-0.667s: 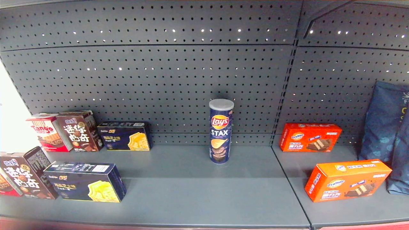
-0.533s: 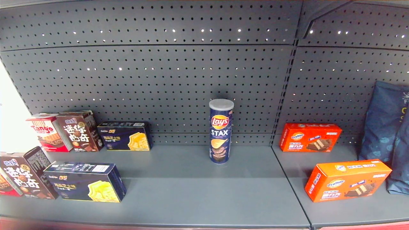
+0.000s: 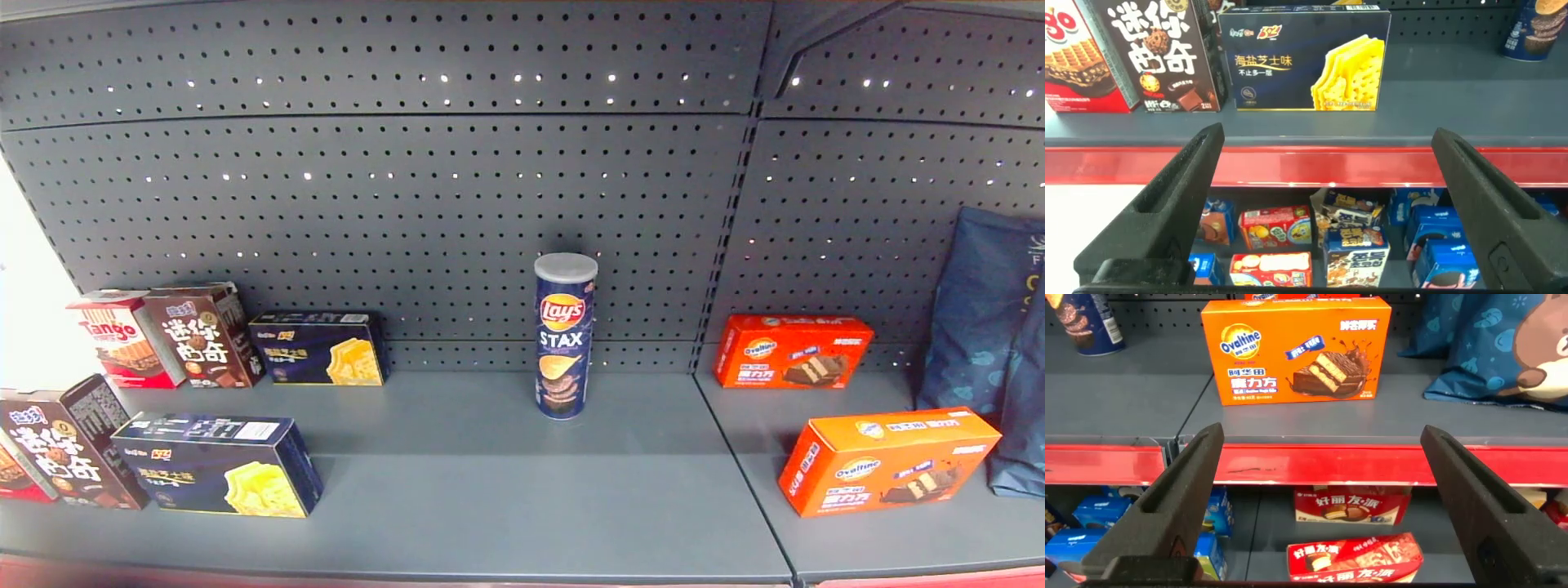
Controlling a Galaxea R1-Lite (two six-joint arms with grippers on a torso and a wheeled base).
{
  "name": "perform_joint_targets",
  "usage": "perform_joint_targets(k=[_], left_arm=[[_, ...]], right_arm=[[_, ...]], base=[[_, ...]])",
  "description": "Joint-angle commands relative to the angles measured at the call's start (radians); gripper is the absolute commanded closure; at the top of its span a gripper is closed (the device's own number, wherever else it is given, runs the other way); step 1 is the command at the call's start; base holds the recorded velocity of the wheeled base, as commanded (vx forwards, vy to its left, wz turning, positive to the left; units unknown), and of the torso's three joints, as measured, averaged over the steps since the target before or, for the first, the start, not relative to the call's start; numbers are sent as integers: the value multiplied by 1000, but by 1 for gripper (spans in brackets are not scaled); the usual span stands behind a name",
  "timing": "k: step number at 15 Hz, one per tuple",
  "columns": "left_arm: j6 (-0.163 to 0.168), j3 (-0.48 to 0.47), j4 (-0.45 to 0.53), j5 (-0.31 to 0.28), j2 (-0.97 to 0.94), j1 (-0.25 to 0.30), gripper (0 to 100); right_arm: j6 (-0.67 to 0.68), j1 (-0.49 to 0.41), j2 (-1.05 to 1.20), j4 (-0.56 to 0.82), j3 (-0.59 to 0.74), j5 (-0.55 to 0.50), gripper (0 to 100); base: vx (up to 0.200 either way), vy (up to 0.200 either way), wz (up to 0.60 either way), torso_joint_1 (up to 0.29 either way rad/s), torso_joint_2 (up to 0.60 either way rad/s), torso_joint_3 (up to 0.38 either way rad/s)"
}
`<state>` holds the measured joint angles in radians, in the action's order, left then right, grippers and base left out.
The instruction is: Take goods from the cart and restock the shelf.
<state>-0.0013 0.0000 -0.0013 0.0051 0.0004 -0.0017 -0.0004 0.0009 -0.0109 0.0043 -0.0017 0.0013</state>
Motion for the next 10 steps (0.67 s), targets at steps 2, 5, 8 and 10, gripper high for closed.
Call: perform_joint_targets(k=[2, 5, 8, 10], left_arm=[[0, 0, 0, 1, 0, 0, 0], [0, 0, 0, 1, 0, 0, 0], [0, 0, 0, 1, 0, 0, 0], [0, 0, 0, -1, 0, 0, 0]], right_arm=[[-6, -1, -1, 0, -1, 0, 0], [-4, -1, -1, 0, 0, 0, 0], [-3, -1, -1, 0, 0, 0, 0], [-1, -1, -1, 0, 0, -1, 0]], base=[[0, 0, 600, 2, 2, 2], [0, 0, 600, 4, 4, 5], [0, 0, 600, 2, 6, -1], [0, 0, 600, 7, 0, 0]])
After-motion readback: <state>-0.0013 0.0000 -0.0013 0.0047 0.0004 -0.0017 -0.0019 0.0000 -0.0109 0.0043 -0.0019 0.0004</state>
